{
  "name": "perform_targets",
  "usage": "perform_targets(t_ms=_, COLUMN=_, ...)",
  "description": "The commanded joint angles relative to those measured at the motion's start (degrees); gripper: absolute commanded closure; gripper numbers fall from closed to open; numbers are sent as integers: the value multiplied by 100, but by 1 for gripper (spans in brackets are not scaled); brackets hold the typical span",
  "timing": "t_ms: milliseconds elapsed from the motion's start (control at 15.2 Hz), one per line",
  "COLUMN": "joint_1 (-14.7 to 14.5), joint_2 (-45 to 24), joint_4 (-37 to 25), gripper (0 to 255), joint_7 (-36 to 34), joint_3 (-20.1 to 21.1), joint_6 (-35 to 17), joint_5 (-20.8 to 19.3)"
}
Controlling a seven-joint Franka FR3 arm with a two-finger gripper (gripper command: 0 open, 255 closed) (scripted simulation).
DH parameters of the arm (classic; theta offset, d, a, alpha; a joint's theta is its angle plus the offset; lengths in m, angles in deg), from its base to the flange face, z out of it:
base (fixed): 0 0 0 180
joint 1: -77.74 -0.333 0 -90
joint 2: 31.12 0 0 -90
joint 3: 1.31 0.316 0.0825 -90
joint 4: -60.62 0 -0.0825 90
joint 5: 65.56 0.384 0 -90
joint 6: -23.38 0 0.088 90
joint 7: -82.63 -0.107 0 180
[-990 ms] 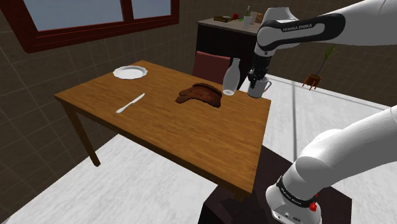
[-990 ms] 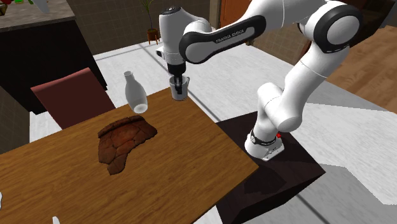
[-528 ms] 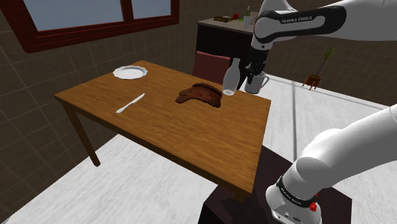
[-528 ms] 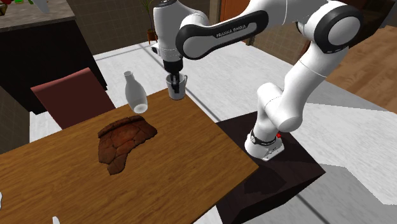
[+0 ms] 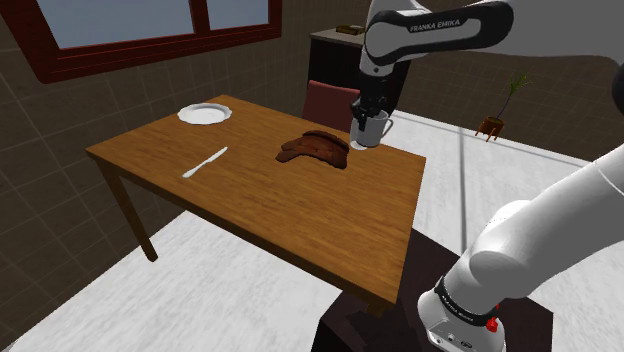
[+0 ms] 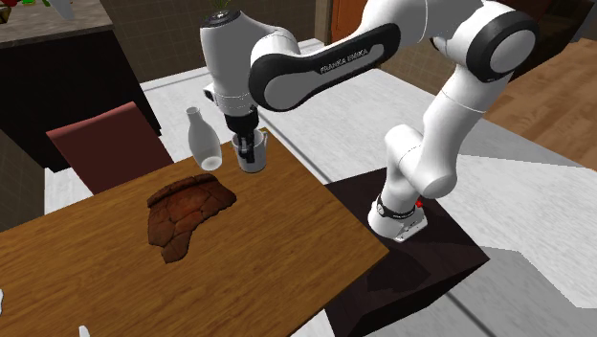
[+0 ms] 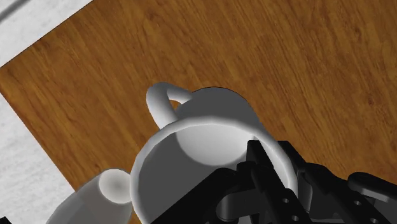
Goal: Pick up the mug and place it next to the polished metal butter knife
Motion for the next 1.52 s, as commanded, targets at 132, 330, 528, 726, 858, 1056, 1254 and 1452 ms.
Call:
perform_targets(t_ms=132, joint_1=-214, joint_2=-419, joint_4=-375, gripper=255, joint_7=-460, joint_3=295, joint_6=-5, joint_5=126)
perform_targets(t_ms=330, joint_1=-369, joint_2=-774, joint_4=-756, gripper=255, joint_7=-792, joint_3=501, joint_6=46, joint_5=194)
perform_targets(t_ms=528, joint_1=-523, joint_2=-1165, joint_4=-1201, gripper=255, joint_7=-1114, joint_3=689, joint_6=121, joint_5=238)
perform_targets(t_ms=726, joint_1=-677, joint_2=-1594, joint_4=-1713, gripper=255, joint_7=-1428, joint_3=860, joint_6=224, joint_5=255)
perform_targets(t_ms=858, joint_1=-782, joint_2=-1903, joint_4=-2097, gripper=255, joint_7=-1630, joint_3=962, joint_6=313, joint_5=253)
perform_targets(t_ms=1056, joint_1=-945, joint_2=-2402, joint_4=-2744, gripper=255, joint_7=-1924, joint_3=1099, joint_6=480, joint_5=229)
perform_targets(t_ms=1254, joint_1=-1123, joint_2=-2954, joint_4=-3497, gripper=255, joint_7=-2200, joint_3=1213, joint_6=700, joint_5=186)
perform_targets(t_ms=1452, joint_1=-1319, joint_2=-3580, joint_4=-4395, gripper=255, joint_7=-2455, joint_3=1302, joint_6=991, joint_5=124)
